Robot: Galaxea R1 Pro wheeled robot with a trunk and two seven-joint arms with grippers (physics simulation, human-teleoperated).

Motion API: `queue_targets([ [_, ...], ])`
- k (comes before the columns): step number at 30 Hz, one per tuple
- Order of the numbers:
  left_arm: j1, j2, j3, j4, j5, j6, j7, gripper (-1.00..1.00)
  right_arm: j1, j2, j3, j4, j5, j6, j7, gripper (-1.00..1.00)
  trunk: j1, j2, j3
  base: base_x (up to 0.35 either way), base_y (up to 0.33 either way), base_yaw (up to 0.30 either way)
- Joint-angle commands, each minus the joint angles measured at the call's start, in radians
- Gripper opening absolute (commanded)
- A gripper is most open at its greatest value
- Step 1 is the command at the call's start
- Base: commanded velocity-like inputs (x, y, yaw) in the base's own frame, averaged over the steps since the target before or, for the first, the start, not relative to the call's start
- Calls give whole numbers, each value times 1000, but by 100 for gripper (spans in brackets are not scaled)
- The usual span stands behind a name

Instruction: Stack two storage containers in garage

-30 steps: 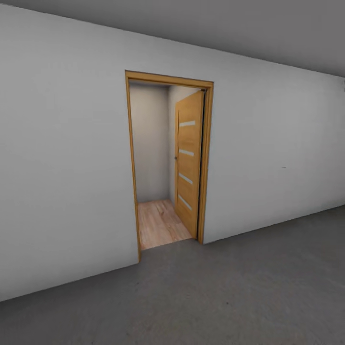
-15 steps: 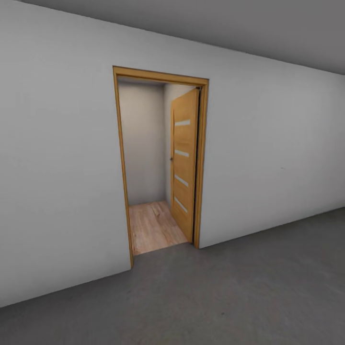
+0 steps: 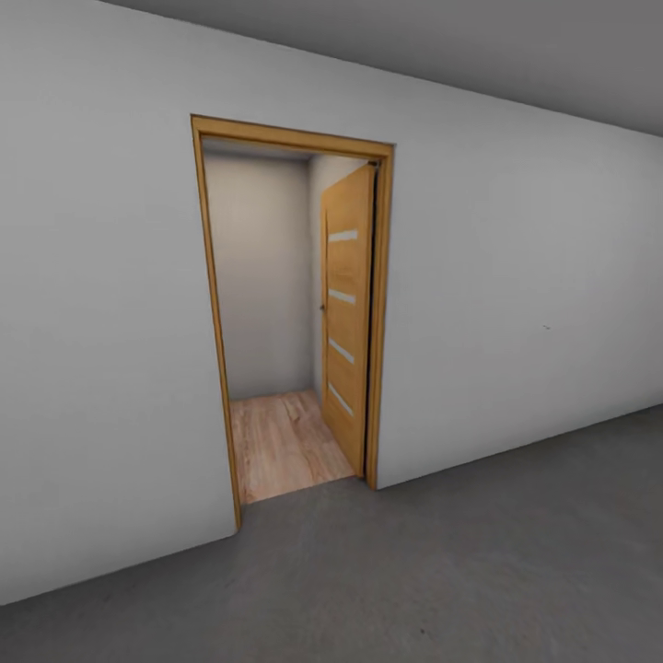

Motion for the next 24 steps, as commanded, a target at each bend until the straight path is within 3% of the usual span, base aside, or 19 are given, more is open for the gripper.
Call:
queue_targets([
  [1,-1,0,-8,0,8,0,3,100,-2,0,9,3,-9,-6,-2,100,1,-1,-2,318,-26,0],
  [24,-1,8,-10,0,7,14,-9,100,-2,0,7,3,-9,-6,-8,100,1,-1,-2,322,-2,0],
])
